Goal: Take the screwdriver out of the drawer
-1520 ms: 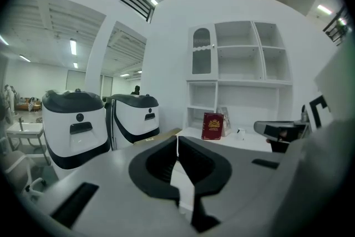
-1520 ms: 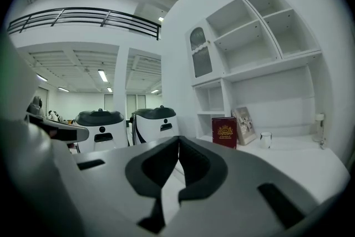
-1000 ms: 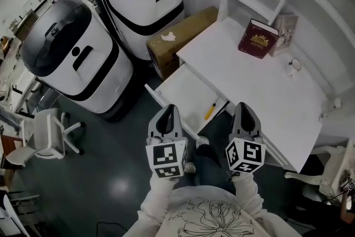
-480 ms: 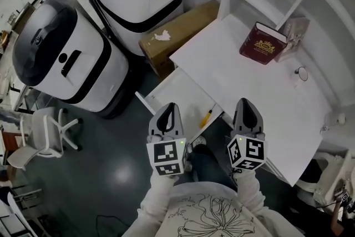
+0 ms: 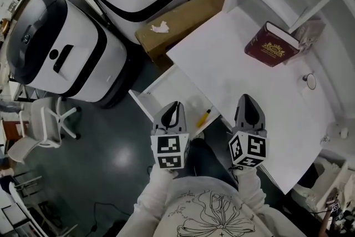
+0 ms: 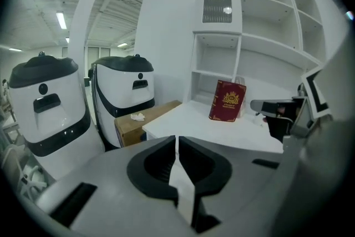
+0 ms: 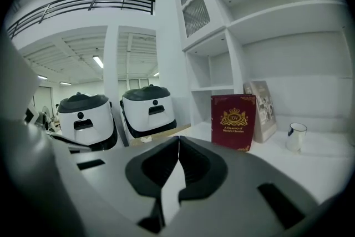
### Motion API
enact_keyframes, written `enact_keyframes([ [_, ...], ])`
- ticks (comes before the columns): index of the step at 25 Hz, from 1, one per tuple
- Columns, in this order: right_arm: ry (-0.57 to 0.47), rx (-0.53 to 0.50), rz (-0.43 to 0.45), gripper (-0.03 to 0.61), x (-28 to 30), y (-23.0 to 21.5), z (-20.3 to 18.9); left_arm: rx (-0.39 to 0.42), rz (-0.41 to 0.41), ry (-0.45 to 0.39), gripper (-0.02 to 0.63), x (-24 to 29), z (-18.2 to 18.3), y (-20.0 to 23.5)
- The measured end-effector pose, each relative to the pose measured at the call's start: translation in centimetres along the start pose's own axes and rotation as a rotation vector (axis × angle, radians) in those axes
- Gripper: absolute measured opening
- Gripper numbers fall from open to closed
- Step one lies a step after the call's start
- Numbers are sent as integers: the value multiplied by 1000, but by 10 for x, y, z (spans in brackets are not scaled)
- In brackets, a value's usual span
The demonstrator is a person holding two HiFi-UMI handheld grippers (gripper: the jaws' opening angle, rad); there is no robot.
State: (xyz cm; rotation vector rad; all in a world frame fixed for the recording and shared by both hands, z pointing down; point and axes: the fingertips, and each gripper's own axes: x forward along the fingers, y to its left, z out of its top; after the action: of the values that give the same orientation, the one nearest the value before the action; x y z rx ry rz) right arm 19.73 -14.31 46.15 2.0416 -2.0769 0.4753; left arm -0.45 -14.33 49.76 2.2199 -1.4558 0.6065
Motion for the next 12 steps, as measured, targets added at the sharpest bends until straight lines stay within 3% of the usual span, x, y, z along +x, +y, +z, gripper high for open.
enact_keyframes([
  [12,90,8,25,3,36,-10,-36,-23,-105,191,14,62,-60,-16],
])
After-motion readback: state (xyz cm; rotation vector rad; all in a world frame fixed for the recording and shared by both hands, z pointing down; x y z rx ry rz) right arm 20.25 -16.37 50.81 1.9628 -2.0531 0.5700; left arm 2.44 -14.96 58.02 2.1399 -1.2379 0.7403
